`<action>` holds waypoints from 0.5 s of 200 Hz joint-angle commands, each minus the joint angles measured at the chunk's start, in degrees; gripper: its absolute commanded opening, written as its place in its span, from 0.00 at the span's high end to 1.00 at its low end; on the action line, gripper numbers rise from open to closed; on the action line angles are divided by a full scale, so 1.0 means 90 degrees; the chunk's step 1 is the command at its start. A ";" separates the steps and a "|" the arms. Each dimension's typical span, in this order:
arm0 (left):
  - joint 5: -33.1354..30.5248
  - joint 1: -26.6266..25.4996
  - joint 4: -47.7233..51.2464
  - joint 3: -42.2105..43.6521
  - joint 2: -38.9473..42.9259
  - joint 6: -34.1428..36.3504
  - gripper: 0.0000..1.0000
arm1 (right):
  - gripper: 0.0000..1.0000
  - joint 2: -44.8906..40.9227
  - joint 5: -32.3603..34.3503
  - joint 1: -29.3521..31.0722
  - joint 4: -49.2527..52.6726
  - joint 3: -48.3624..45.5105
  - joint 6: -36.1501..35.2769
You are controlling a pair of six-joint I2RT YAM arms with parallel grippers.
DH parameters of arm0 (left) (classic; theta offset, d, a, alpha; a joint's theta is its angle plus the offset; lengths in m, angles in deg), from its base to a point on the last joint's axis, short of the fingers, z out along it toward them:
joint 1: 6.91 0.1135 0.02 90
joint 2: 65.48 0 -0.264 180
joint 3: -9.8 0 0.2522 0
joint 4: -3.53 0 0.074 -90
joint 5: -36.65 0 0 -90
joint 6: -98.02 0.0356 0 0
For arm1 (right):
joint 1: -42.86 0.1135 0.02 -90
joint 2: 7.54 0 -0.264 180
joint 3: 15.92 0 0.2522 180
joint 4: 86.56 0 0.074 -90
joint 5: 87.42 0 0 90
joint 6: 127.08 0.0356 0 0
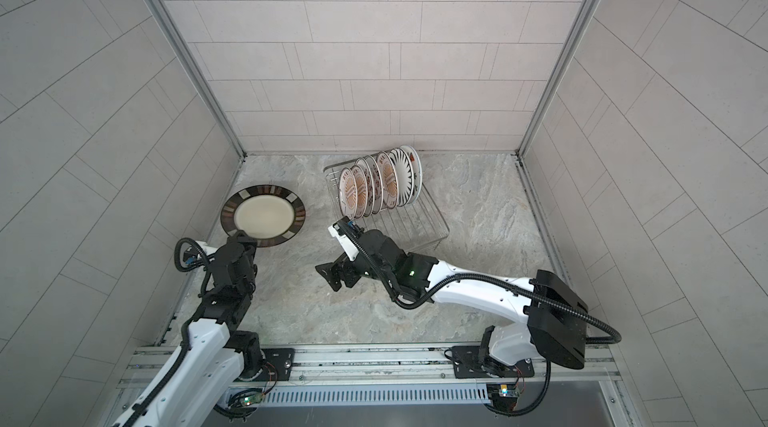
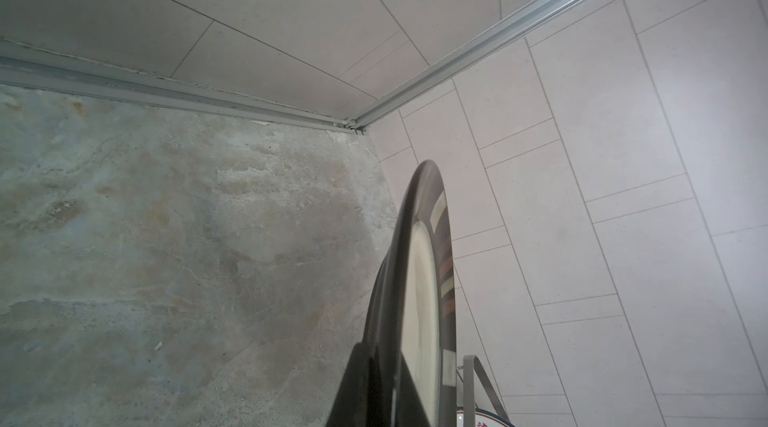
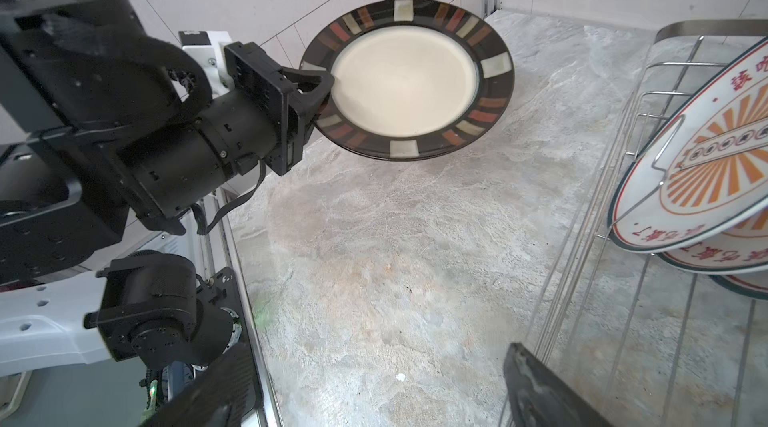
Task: Unload the plates from the dish rack
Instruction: 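Lower the plate flat onto the table with the left gripper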
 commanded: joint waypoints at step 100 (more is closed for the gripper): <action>0.0936 0.0836 -0.2724 0.0003 -0.1843 -0.0935 1.00 | 0.05 0.0544 -0.0013 0.0066 0.0290 0.0491 -0.0245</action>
